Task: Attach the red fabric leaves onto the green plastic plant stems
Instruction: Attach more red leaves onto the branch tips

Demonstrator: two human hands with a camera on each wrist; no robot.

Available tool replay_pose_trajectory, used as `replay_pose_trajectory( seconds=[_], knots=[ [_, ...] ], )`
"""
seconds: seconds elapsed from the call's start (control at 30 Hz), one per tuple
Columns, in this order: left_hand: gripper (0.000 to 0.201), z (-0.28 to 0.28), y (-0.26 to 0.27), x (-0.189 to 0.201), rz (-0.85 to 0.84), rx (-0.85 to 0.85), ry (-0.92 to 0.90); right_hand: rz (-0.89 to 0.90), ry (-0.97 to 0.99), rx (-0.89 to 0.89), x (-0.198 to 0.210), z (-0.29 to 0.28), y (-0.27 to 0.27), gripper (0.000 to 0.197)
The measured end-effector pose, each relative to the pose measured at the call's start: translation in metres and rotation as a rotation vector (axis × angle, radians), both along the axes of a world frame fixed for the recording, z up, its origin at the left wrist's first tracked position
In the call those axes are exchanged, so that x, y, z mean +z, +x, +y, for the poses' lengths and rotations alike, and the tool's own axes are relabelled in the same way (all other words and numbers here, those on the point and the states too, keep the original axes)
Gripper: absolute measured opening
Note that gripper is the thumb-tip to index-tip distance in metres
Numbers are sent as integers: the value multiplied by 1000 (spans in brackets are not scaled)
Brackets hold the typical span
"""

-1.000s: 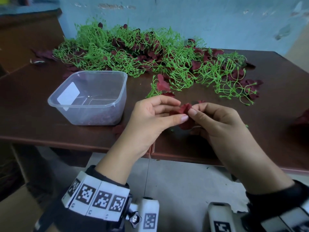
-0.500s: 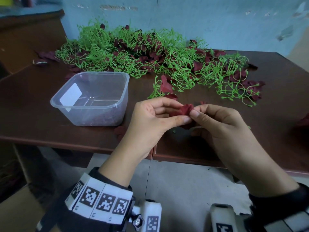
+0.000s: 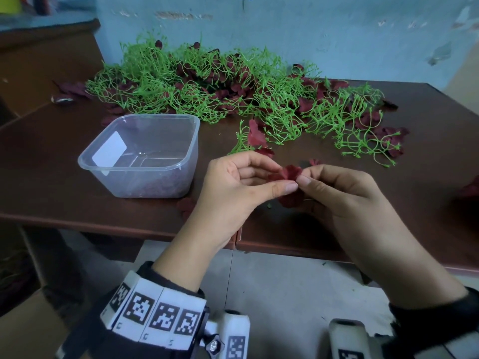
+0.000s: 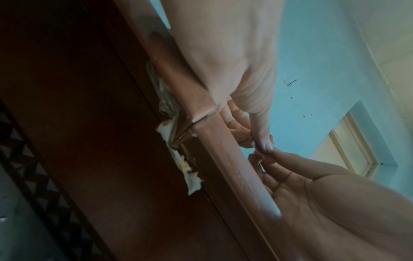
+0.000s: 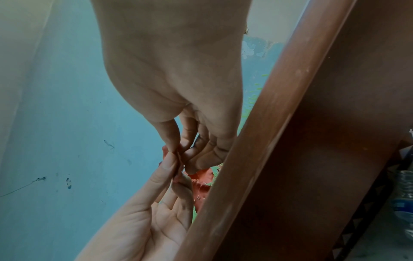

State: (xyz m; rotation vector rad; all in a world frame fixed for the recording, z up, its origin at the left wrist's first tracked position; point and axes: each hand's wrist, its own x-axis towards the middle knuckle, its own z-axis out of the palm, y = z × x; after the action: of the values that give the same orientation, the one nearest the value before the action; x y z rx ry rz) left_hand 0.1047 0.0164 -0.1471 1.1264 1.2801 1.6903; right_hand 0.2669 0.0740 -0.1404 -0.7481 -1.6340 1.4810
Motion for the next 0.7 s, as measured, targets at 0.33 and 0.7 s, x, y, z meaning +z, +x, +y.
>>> replay_pose_trajectory(
  seconds=[0.33, 0.7],
  knots=[
    [27, 0, 2, 1, 72, 78, 44, 75, -81, 35, 1, 0, -2, 19],
    [25, 1, 1, -1, 42, 27, 52, 82, -102, 3, 0, 0, -4, 26]
  ],
)
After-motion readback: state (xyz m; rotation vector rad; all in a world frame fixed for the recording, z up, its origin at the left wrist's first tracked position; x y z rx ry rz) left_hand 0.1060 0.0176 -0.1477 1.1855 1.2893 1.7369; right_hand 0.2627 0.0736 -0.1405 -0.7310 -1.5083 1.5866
